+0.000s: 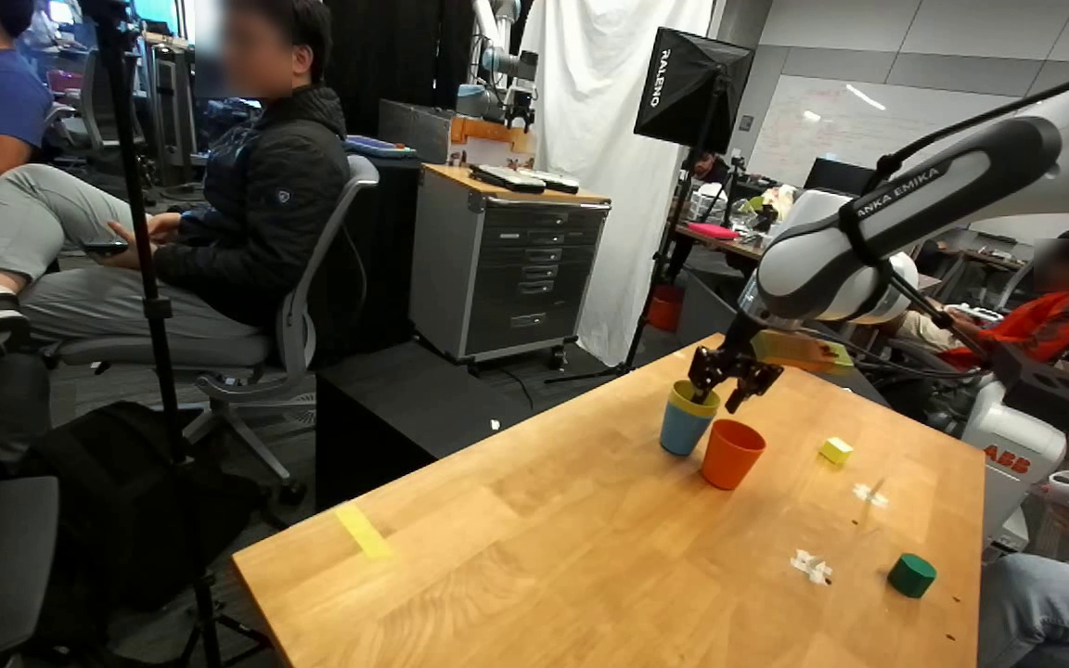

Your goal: Put the yellow cup in the blue cup then place them both in the orange cup

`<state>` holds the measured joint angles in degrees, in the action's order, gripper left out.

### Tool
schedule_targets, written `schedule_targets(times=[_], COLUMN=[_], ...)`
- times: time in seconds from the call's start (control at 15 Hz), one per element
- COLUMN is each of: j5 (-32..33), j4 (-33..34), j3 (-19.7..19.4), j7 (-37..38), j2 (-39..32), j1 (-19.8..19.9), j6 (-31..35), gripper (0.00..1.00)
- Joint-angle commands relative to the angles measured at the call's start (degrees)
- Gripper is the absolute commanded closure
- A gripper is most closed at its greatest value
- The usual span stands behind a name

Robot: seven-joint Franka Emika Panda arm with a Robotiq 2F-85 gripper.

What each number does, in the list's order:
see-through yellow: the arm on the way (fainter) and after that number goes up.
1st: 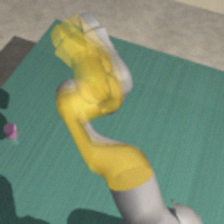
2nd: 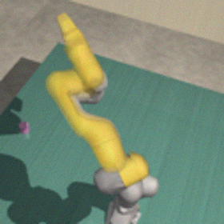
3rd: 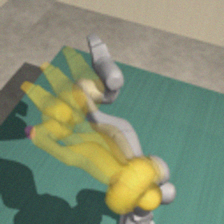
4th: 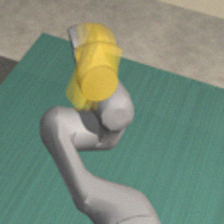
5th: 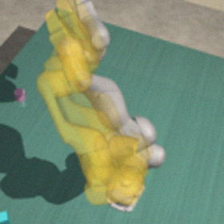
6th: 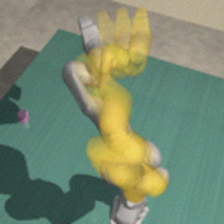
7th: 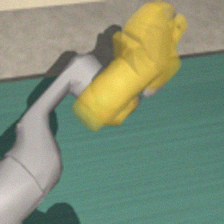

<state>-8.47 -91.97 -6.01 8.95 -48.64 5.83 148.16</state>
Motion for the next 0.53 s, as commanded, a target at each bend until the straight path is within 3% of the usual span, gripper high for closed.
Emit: schedule_targets(times=[0.0, 0.2, 0.47], j5=[1.24, 1.35, 1.25], j4=[3.5, 4.16, 4.75], j3=[-0.65, -0.67, -0.41], j7=[1.56, 1.51, 1.28], j2=[-1.64, -2.17, -2.43], j1=[-0.53, -0.63, -0.6], j6=[-2.62, -2.79, -3.13], gripper=[0.66, 0.88, 0.97])
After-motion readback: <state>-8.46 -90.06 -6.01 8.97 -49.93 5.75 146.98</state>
